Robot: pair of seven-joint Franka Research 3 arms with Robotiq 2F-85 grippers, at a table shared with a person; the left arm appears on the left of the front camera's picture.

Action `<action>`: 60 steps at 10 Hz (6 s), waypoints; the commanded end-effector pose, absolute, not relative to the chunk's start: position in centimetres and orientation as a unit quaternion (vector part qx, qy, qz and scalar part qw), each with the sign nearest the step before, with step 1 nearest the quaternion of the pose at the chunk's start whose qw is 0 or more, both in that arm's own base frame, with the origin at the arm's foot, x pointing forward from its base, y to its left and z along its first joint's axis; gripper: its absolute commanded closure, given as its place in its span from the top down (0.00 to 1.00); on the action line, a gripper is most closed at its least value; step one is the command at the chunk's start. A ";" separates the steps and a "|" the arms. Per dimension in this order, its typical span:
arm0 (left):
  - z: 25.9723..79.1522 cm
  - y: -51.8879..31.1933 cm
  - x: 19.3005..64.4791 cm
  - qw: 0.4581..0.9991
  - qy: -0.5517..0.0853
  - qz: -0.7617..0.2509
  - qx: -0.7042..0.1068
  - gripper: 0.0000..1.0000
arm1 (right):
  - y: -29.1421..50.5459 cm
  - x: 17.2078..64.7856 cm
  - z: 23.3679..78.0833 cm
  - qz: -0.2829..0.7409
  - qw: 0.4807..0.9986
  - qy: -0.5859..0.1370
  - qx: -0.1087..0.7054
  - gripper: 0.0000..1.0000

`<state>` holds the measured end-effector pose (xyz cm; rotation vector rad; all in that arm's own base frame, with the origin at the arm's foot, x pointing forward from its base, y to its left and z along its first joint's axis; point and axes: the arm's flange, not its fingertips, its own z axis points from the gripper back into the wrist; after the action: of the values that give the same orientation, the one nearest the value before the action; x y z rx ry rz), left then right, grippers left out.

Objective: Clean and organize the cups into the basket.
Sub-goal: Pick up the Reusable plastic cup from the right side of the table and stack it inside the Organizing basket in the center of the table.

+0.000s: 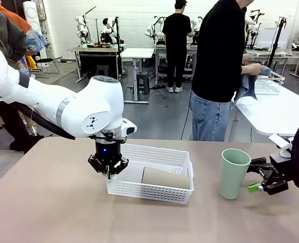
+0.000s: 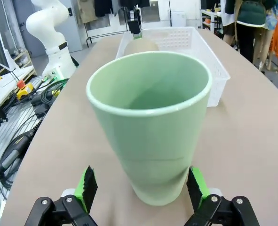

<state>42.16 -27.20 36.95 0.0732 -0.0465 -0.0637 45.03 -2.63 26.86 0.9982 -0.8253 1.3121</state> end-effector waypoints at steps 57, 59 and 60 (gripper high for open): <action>37.0 -27.2 42.0 0.998 -0.024 -0.032 0.038 0.00 | 29.2 46.1 45.3 0.664 0.731 -0.101 0.118 0.82; 37.0 -27.2 42.0 0.998 -0.024 -0.032 0.038 0.00 | 31.3 46.7 45.1 0.694 0.703 -0.128 0.095 0.82; 37.0 -27.2 42.0 0.998 -0.024 -0.032 0.038 0.00 | 31.9 47.2 44.8 0.708 0.687 -0.137 0.083 0.82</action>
<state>42.17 -27.20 36.94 0.0731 -0.0462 -0.0636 46.68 31.25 45.66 0.2203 -0.2695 1.5313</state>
